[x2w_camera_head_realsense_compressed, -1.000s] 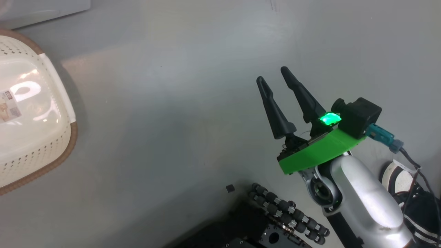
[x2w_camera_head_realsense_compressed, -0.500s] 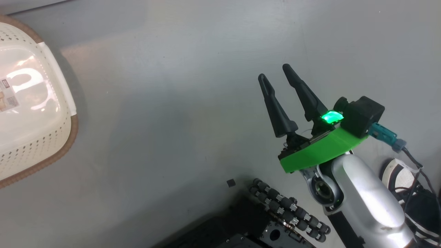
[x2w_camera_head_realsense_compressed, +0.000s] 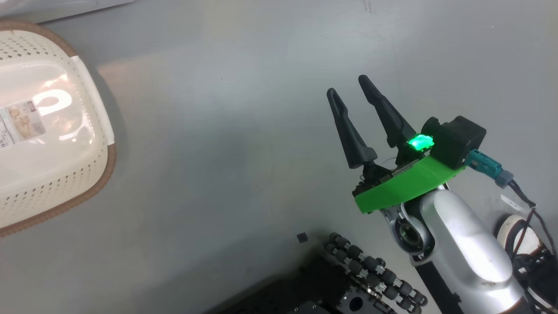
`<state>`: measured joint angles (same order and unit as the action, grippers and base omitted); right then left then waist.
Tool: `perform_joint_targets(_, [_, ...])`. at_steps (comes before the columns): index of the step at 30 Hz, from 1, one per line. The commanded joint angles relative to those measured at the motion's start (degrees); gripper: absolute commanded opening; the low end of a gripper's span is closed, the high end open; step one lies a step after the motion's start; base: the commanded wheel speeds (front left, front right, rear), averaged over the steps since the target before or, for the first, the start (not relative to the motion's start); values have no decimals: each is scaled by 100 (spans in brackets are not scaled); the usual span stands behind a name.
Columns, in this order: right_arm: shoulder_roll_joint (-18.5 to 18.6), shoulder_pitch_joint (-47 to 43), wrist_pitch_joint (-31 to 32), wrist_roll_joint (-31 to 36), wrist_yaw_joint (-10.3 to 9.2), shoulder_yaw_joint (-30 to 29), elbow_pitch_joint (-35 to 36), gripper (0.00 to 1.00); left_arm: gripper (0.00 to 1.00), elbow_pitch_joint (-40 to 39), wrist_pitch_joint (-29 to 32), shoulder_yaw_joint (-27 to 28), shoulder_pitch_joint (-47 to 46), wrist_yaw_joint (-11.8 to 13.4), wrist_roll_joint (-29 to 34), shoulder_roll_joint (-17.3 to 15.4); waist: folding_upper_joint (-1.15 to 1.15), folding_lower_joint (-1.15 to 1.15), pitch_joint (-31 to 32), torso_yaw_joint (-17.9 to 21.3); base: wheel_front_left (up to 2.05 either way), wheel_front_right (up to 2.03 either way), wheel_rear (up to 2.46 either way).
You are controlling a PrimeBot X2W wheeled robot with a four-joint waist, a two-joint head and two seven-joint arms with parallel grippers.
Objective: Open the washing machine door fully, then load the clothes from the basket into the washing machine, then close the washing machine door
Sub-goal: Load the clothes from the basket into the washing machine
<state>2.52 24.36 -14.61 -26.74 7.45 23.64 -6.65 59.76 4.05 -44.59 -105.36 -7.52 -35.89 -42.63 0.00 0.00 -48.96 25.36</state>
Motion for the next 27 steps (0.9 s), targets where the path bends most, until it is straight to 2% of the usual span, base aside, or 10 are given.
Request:
perform_joint_targets(1, [36, -79, -39, 49, 3, 9, 102, 100, 100, -176, -32, 39, -51, 4, -97, -168, 0, 0, 85, -108, 0, 0, 0])
perform_joint_targets(18, [36, -156, -39, 628, 3, -389, -109, 100, 100, -911, -433, -672, 1494, 4, -1663, -138, 0, 0, 916, -874, 0, 0, 0])
perform_joint_targets(27, [36, -332, -39, 907, 3, -608, -279, 100, 100, -1454, -905, -1002, 2654, 3, -2416, -233, 0, 0, 1677, -1255, 0, 0, 0])
